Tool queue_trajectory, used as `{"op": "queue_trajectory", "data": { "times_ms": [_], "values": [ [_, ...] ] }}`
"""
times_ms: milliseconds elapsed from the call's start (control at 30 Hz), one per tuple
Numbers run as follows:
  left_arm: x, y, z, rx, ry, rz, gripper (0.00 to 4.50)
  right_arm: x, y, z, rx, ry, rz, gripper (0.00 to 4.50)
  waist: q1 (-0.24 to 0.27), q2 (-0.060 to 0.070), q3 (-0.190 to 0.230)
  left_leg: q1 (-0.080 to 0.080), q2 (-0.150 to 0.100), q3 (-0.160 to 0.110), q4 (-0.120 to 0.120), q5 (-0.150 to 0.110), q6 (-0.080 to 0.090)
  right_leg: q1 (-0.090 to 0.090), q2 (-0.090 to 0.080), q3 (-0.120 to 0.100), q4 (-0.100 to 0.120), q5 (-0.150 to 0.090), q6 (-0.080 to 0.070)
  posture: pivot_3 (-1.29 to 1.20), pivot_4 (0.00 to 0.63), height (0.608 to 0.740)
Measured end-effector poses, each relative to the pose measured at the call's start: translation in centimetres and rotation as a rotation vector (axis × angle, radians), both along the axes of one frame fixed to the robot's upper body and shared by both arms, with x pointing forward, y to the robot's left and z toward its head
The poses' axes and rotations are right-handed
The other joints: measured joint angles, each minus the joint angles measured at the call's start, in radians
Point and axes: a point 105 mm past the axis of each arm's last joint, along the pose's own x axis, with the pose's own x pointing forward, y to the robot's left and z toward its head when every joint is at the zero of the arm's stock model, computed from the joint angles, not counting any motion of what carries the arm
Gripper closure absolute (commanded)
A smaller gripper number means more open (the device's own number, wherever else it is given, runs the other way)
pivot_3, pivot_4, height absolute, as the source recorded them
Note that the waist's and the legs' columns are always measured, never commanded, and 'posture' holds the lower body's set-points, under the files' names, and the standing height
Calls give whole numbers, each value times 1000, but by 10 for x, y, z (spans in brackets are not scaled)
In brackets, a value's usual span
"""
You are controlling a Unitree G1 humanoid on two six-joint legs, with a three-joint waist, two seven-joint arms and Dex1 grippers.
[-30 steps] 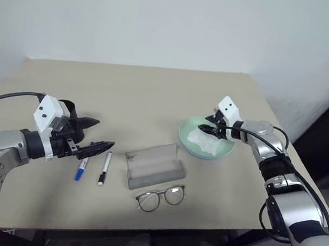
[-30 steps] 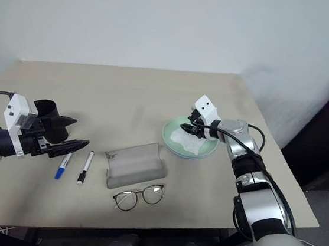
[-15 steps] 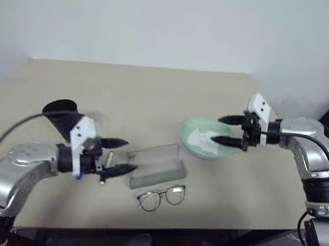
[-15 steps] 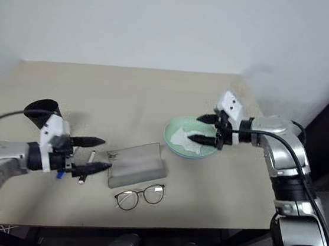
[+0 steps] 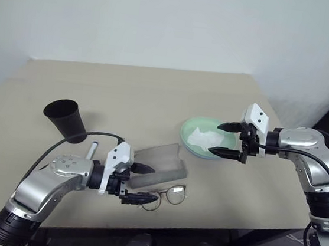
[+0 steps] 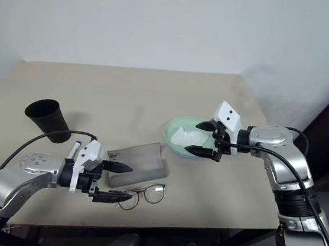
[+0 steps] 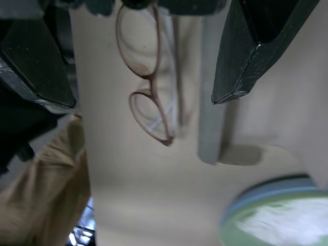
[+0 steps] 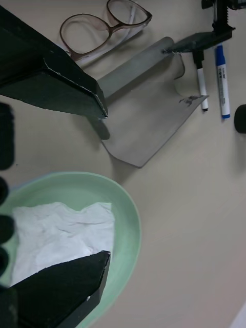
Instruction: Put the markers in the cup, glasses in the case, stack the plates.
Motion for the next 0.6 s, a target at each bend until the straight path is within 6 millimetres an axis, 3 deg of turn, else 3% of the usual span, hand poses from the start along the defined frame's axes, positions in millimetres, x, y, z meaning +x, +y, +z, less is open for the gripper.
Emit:
{"op": "queue_trajectory", "data": {
  "times_ms": [300,600],
  "values": [
    [12,-7,-9,46,25,-33,0,-2,2,1,1,-4,-15,42,0,0,0,0,0,0,0,0,0,1,0,0,0,0,0,0,0,704],
    [12,-15,-13,76,51,-115,0,-1,1,-4,2,3,-36,42,0,0,0,0,0,-1,1,0,1,1,0,0,0,0,0,0,0,704]
  ]
}}
